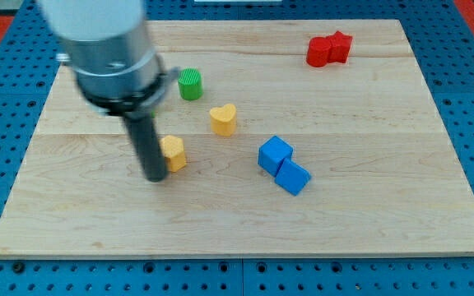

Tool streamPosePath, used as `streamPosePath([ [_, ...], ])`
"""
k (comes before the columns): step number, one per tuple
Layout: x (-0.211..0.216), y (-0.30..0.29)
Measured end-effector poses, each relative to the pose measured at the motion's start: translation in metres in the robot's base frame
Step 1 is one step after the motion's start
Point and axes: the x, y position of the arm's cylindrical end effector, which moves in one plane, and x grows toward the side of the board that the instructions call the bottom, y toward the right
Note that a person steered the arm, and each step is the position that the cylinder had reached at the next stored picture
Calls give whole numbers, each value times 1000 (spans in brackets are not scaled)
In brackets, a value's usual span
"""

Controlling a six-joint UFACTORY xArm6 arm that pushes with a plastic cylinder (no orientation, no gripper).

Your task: Push the yellow hexagon to the bottom right of the green circle

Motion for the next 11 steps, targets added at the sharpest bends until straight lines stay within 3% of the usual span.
streamPosePath([
  [1,-9,-1],
  [2,-15,-42],
  [4,-37,51],
  [6,9,5],
  [7,-33,-8],
  [9,-51,65],
  [10,-31,20],
  [11,-43,-8],
])
